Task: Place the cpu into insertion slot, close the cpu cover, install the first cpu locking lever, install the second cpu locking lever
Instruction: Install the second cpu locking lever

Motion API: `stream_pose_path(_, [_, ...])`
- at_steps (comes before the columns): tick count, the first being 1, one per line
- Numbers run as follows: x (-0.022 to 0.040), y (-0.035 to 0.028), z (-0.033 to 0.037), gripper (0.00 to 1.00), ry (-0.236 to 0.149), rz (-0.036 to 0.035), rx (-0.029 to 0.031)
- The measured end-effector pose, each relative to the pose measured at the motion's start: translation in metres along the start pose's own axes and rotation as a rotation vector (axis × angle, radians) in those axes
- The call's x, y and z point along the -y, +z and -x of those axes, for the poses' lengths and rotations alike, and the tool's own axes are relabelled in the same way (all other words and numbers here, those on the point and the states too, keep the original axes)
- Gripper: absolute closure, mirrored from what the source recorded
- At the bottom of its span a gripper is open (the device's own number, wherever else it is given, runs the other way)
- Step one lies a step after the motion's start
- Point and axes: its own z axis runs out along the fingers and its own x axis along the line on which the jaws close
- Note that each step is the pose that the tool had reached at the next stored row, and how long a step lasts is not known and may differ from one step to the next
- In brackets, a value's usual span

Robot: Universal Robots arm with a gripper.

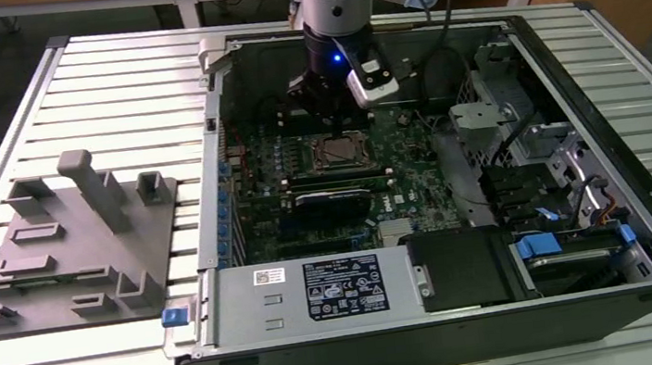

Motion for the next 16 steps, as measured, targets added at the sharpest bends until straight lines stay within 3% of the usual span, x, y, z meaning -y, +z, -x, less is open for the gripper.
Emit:
stream_pose_path(2, [0.0001,0.0016,-0.0001,0.89,-0.002,0.001,0.0041])
stream_pose_path(7, [0.0002,0.0022,-0.0001,0.89,-0.003,0.0008,0.0055])
stream_pose_path(10, [0.0002,0.0043,-0.0002,0.89,-0.003,0.0021,0.0116])
stream_pose_path(16, [0.0009,0.0044,-0.0001,0.89,-0.003,0.0022,0.0119])
